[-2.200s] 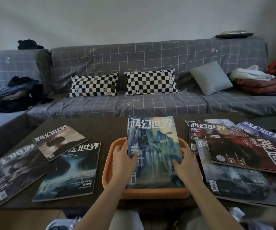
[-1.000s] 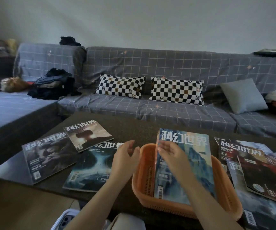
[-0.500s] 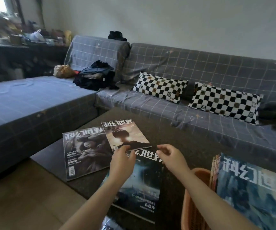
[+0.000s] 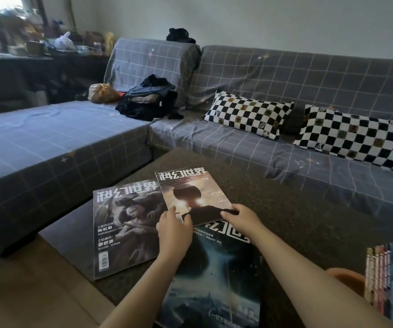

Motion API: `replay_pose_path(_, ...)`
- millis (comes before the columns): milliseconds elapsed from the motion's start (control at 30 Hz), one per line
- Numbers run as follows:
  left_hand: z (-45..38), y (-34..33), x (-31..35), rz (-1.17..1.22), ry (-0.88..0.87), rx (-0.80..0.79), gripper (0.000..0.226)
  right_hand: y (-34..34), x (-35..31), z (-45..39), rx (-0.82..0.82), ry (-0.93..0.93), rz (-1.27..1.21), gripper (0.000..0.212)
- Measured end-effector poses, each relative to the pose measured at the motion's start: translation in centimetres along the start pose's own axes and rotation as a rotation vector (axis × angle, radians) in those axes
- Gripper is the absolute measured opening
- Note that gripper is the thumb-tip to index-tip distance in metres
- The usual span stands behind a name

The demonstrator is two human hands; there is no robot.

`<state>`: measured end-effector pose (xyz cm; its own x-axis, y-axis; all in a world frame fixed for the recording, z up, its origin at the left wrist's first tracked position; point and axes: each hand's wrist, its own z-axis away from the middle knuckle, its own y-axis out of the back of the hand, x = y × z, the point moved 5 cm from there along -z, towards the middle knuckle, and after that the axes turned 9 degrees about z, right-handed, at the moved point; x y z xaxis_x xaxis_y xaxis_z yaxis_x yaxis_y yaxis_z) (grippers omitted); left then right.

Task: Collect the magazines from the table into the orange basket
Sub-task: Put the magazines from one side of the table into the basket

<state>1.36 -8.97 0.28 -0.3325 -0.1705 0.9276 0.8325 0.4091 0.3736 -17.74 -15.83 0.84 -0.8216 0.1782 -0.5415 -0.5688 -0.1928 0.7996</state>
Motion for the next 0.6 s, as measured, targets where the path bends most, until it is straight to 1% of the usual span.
replay_pose_path(67, -1.1, 0.3, -0.2, 0.066, 0.059, 0.05, 0.044, 0.1, 0.2, -0.3, 0.01, -0.021, 0.029, 0.063)
replay_pose_path(133, -2.2, 0.5, -0.5, 0.163, 0.144, 0.062, 0.041, 0.2, 0.2, -0.4, 0.003, -0.027, 0.036, 0.065)
replay_pose_path(200, -3.0, 0.3, -0.9, 0.282, 0.219, 0.013, 0.036, 0.2, 0.1, -0.1, -0.016, -0.026, 0.034, 0.068)
replay_pose_path(300, -2.3, -0.5, -1.4, 0.557, 0.333, -0.065, 0.032, 0.3, 0.2, 0.8, -0.007, -0.032, 0.091, 0.065)
replay_pose_path(400, -0.3, 0.1, -1.2, 0.692, 0.319, -0.075, 0.022, 0.9, 0.2, 2.5, 0.03, -0.042, 0.144, 0.06)
replay_pose_path(500, 2.3, 1.9, -0.7, 0.725, 0.259, -0.07, 0.02, 1.5, -0.3, 5.0, 0.072, 0.01, 0.204, 0.053)
replay_pose_path(600, 5.6, 3.8, 0.1, 0.795, 0.232, -0.112, 0.019, 2.0, -0.5, 7.9, 0.088, 0.003, 0.159, 0.055)
